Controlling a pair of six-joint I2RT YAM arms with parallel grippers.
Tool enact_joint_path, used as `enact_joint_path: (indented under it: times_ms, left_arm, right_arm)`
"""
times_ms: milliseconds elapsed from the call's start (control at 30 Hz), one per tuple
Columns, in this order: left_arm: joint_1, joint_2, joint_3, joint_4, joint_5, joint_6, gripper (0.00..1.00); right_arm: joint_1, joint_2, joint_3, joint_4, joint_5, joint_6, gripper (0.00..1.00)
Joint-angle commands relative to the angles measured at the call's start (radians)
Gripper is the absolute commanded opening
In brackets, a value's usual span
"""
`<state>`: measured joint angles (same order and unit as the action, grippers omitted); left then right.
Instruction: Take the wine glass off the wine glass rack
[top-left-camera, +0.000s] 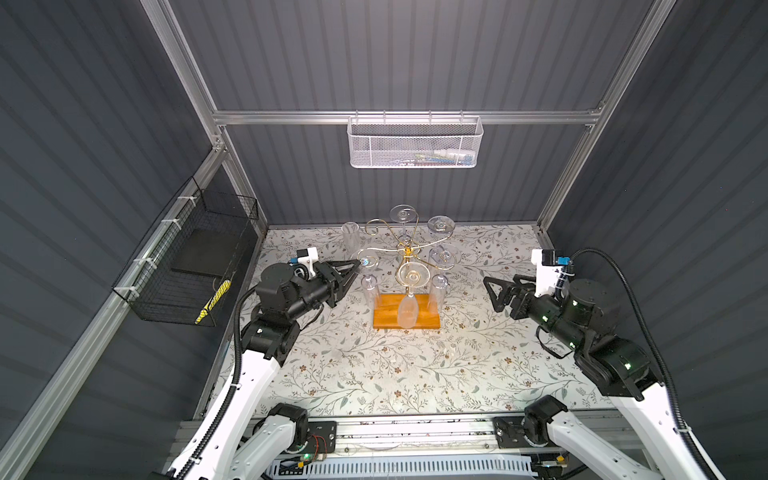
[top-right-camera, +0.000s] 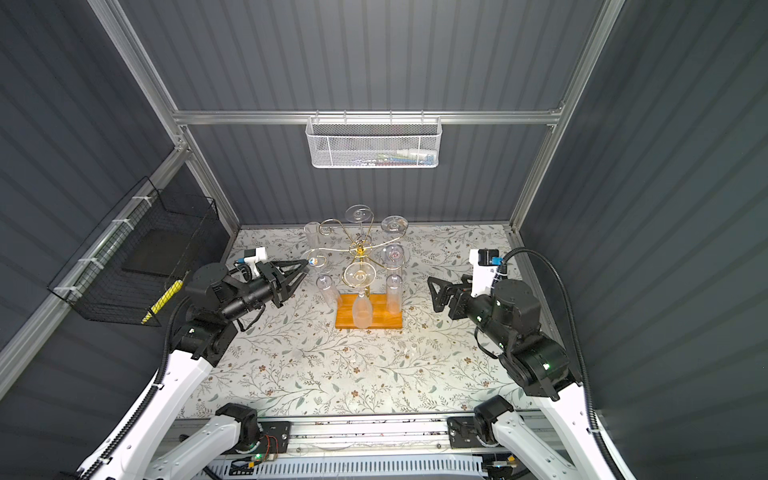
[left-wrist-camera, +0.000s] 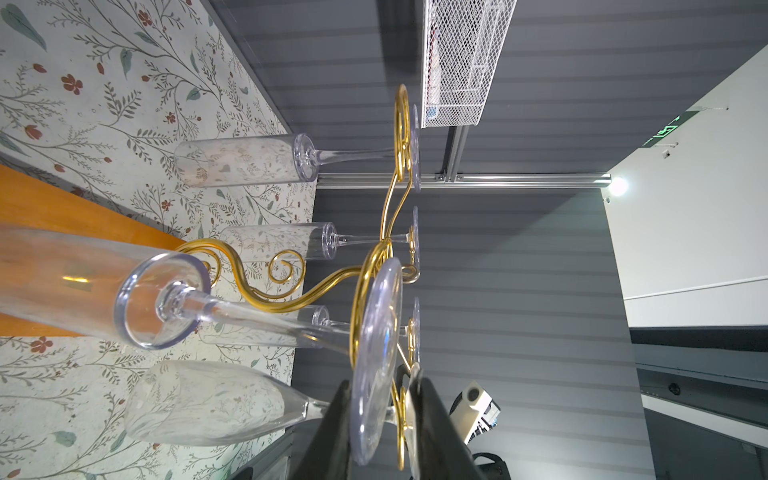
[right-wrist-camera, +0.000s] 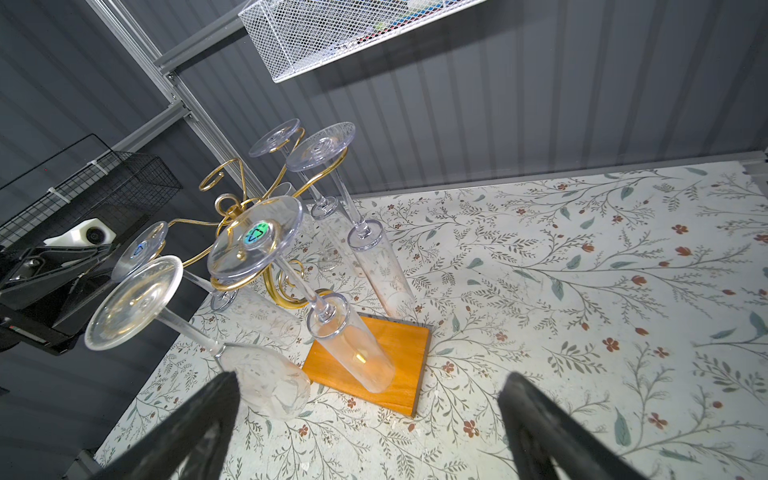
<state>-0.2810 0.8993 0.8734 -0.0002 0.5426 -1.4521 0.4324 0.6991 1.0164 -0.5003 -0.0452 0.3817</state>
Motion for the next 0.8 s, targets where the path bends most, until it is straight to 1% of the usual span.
enact_joint_path:
  times_ms: [0, 200, 767]
  left_arm:
    - [-0.004, -0.021, -0.020, -0.003, -0.002, -0.014, 0.24]
    - [-0.004, -0.019, -0.023, -0.013, -0.008, -0.009, 0.20]
    - [-0.004, -0.030, -0.027, -0.018, -0.033, -0.018, 0.01]
  right_arm:
    - [-0.005, -0.006, -0.012, -0.015, 0.008, -0.001, 0.99]
    - [-0.006, -0.007, -0.012, -0.019, 0.010, -0.002, 0.99]
    - [-0.007, -0.018, -0.019, -0.012, 0.027, -0.001, 0.99]
